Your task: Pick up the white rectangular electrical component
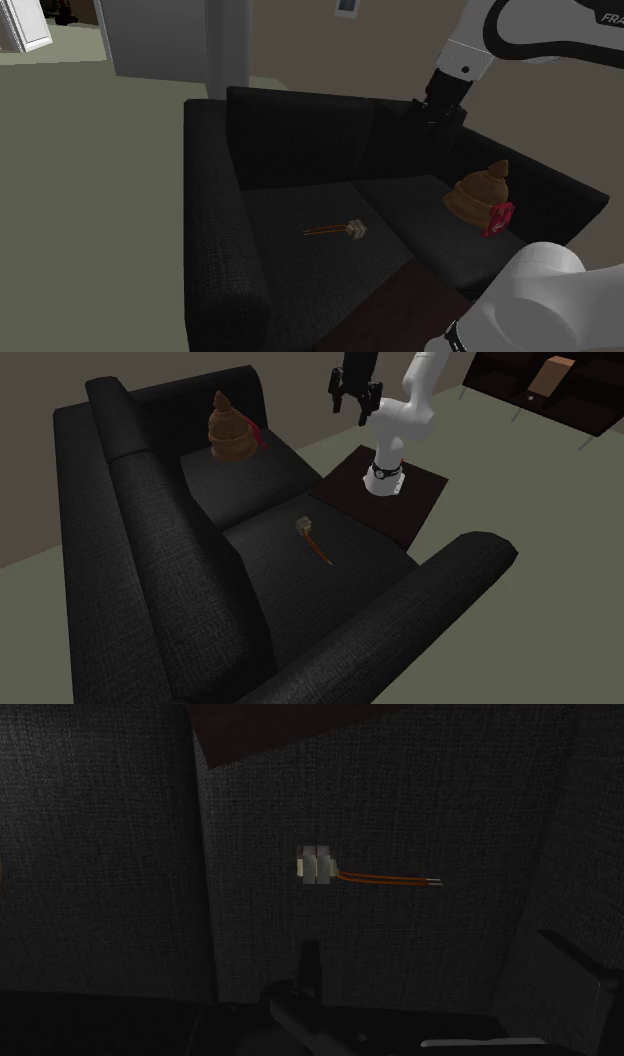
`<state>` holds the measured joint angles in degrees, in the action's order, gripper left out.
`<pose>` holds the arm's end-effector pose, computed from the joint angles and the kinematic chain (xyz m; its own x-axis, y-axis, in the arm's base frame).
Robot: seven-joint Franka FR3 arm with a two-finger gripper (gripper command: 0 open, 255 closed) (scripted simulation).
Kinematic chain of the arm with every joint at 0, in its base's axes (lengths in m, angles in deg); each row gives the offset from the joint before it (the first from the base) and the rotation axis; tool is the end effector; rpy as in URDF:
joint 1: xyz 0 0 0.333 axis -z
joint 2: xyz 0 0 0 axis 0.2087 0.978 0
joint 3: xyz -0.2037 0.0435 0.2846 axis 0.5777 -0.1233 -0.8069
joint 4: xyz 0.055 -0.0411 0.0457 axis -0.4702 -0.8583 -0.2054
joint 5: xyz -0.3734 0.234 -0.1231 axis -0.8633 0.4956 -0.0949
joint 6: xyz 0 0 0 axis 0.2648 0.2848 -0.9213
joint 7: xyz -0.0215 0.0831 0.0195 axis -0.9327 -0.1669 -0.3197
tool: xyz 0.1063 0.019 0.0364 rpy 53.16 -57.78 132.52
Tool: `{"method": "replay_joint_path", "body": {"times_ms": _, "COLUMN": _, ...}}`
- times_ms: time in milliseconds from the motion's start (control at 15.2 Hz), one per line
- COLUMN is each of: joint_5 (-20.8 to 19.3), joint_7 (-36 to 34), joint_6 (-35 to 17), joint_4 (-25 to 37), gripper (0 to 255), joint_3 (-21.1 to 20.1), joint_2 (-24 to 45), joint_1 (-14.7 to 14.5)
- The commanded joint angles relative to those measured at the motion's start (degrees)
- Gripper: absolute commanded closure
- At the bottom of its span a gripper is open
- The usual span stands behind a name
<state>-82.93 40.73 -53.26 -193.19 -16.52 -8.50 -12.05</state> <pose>0.3566 -0.0377 0.6415 0.9714 -0.2040 0.1215 -0.2045 -0.9788 -0.0090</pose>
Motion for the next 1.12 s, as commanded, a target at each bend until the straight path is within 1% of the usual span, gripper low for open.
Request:
{"method": "replay_joint_path", "body": {"times_ms": 0, "joint_5": 0.00, "joint_7": 0.00, "joint_6": 0.00, "joint_4": 0.00, "gripper": 0, "joint_3": 0.00, "joint_2": 0.00, "joint_1": 0.00}}
{"method": "replay_joint_path", "body": {"times_ms": 264, "joint_5": -2.01, "joint_7": 9.87, "joint_6": -7.18, "joint_4": -5.67, "gripper": 0, "joint_3": 3.79, "joint_2": 1.87, "joint_1": -2.43}}
{"method": "replay_joint_path", "body": {"times_ms": 528, "joint_5": -3.92, "joint_7": 19.69, "joint_6": -14.65, "joint_4": -10.00, "gripper": 0, "joint_3": 7.74, "joint_2": 5.38, "joint_1": -4.84}}
{"method": "replay_joint_path", "body": {"times_ms": 792, "joint_5": -5.44, "joint_7": 29.59, "joint_6": -22.40, "joint_4": -12.98, "gripper": 0, "joint_3": 11.77, "joint_2": 10.54, "joint_1": -7.38}}
{"method": "replay_joint_path", "body": {"times_ms": 1056, "joint_5": -6.12, "joint_7": 39.76, "joint_6": -30.33, "joint_4": -14.63, "gripper": 0, "joint_3": 15.77, "joint_2": 17.28, "joint_1": -10.19}}
